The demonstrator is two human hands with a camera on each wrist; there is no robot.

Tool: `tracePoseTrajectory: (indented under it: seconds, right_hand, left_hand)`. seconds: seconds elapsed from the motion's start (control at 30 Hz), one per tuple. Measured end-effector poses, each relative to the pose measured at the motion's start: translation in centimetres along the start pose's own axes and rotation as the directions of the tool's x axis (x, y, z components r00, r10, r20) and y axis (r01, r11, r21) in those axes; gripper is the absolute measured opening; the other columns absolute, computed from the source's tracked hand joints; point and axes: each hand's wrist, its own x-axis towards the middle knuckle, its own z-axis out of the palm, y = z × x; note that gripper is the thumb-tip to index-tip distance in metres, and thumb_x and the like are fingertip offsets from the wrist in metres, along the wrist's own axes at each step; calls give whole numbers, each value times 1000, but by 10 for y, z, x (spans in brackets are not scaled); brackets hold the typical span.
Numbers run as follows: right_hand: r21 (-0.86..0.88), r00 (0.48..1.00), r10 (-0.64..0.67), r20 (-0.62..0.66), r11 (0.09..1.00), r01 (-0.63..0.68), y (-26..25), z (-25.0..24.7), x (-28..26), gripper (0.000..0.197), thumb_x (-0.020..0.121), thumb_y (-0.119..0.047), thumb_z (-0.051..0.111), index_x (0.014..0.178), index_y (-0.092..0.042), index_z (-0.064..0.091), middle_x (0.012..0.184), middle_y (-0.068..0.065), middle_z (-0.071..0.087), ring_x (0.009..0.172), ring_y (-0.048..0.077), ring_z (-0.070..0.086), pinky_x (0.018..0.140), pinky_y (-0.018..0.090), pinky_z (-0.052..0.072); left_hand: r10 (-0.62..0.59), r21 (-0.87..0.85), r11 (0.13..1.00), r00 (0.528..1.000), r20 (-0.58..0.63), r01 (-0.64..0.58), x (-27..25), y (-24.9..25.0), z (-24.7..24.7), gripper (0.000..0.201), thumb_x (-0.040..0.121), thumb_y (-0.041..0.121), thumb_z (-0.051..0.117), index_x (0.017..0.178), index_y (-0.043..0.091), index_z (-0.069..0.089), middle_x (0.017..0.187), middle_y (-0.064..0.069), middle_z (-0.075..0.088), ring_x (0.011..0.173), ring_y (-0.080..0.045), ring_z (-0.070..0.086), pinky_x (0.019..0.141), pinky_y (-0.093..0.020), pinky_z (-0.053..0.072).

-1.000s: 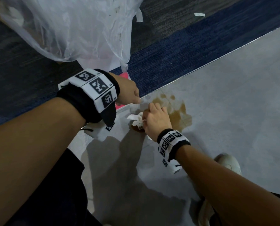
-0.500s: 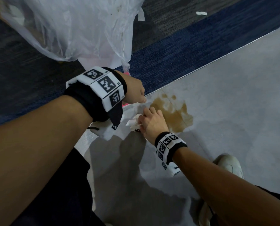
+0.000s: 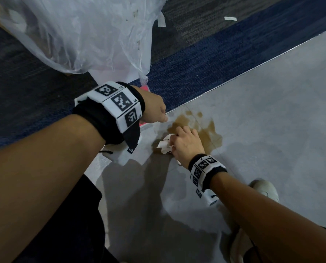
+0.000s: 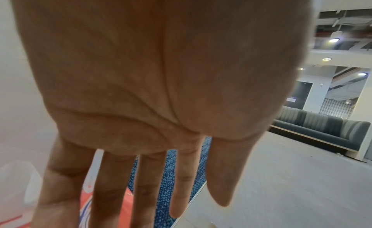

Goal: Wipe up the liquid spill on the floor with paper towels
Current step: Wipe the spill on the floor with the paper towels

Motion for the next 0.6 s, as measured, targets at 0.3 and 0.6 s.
tracePoseTrajectory:
  seconds: [0.3,0.6]
  right_hand:
    - [12,988,148,42,989,-149,31,-1,-7,18,84,-25,56,98,-22,67,104,2,54,101,25,45,84,38,33]
    - [92,998,-17,-66,996,23,-21,-8,8,20,75,-19,64,94,-14,67,100,7,58,95,30,49,76,40,35]
  left_hand:
    - [7,-12,1000,1000,11,-6,0,-1,1,48,98,44,35,137,20,49,135,-2,54,101,-19,53,107,-40,36]
    - [-5,-78,997,1000,-10,4,3,-10,1,44,98,41,38,132,18,55,113,-2,65,95,-19,60,96,-34,46]
